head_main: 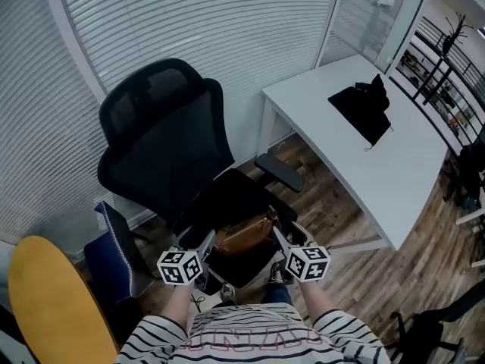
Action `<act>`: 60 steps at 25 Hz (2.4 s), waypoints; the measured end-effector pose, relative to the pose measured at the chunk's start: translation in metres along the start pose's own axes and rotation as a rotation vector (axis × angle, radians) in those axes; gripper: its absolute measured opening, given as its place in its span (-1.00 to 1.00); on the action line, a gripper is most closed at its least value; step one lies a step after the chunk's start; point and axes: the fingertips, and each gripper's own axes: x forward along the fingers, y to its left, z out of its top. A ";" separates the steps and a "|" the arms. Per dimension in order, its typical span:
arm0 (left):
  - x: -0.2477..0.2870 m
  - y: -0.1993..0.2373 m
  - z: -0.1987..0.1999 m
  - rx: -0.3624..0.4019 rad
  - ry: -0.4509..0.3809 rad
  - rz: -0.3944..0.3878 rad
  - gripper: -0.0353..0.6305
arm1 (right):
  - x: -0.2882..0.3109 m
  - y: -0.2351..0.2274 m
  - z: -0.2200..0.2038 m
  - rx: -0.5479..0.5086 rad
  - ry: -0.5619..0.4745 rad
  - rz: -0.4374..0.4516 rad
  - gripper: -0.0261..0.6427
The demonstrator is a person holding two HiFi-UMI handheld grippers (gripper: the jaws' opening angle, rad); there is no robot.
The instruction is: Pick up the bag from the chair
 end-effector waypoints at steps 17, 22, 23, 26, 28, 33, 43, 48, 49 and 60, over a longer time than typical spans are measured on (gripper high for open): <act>0.044 0.033 -0.088 -0.217 0.033 0.257 -0.06 | 0.093 -0.070 -0.049 -0.124 0.237 0.129 -0.26; 0.054 0.039 -0.115 -0.275 0.014 0.303 -0.03 | 0.122 -0.081 -0.073 -0.178 0.281 0.154 -0.20; 0.055 0.040 -0.121 -0.290 0.007 0.312 -0.03 | 0.126 -0.082 -0.079 -0.178 0.289 0.164 -0.19; 0.060 0.044 -0.138 -0.326 -0.006 0.336 0.00 | 0.137 -0.085 -0.093 -0.164 0.307 0.188 -0.17; 0.065 0.046 -0.148 -0.343 -0.004 0.345 0.02 | 0.144 -0.089 -0.102 -0.144 0.310 0.193 -0.17; 0.079 0.057 -0.167 -0.378 0.005 0.369 0.06 | 0.157 -0.091 -0.123 -0.126 0.328 0.227 -0.16; 0.099 0.071 -0.192 -0.479 -0.023 0.375 0.06 | 0.173 -0.096 -0.140 -0.099 0.341 0.225 -0.16; 0.105 0.073 -0.191 -0.494 -0.045 0.376 0.06 | 0.171 -0.099 -0.145 -0.091 0.353 0.215 -0.28; 0.105 0.073 -0.192 -0.491 -0.032 0.374 0.06 | 0.171 -0.099 -0.146 -0.085 0.357 0.210 -0.30; 0.103 0.058 -0.186 -0.398 0.080 0.336 -0.16 | 0.147 -0.103 -0.146 -0.016 0.382 0.093 -0.42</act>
